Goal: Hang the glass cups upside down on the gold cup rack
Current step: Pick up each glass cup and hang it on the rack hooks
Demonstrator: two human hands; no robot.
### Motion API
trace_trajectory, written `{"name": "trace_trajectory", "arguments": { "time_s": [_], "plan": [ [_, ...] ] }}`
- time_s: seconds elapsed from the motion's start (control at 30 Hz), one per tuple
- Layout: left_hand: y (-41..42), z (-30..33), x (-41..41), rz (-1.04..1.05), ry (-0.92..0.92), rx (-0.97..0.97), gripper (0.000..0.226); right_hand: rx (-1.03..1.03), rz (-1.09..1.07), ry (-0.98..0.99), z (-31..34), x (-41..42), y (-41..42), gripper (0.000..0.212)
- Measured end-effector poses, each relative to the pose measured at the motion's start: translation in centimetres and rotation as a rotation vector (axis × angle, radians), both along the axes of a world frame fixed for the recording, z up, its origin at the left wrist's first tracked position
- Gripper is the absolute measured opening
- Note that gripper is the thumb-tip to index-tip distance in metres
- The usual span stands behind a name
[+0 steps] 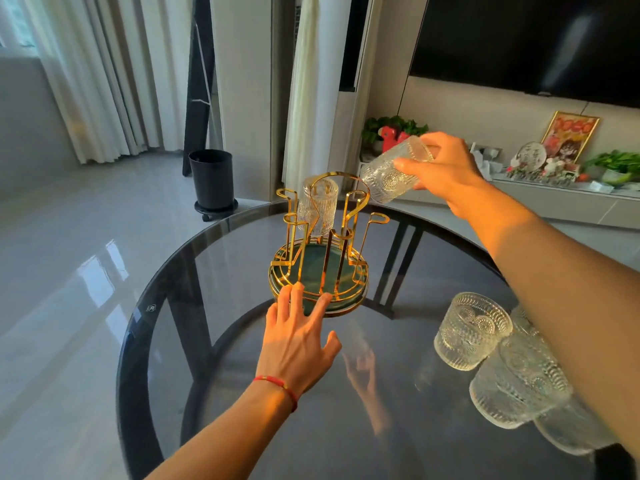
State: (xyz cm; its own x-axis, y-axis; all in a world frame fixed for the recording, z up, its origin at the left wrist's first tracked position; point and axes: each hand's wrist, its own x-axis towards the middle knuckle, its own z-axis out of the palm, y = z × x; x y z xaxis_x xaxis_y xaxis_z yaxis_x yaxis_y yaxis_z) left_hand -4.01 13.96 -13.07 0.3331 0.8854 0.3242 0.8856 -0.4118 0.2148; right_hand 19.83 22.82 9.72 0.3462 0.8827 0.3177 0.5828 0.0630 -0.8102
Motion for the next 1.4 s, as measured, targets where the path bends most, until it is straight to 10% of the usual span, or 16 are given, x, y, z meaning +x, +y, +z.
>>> {"name": "trace_trajectory", "arguments": {
  "time_s": [0.47,0.9,1.03,1.4],
  "plan": [
    [-0.2,0.2,0.0,-0.008,0.0,-0.011,0.066,-0.375,0.408,-0.476,-1.0,-1.5,4.9,0.084],
    [0.0,0.0,0.2,0.004,0.039,-0.026,0.069,-0.477,0.523,-0.308,-3.0,-1.5,4.5,0.077],
    [0.1,-0.1,0.2,0.002,0.055,-0.03,0.07,-0.389,0.439,-0.077,-3.6,-1.1,2.0,0.07],
    [-3.1,3.9,3.5,-0.072,-0.016,-0.021,0.063,0.132,-0.059,-0.361,-11.6,-4.5,-20.2,0.035]
  ]
}}
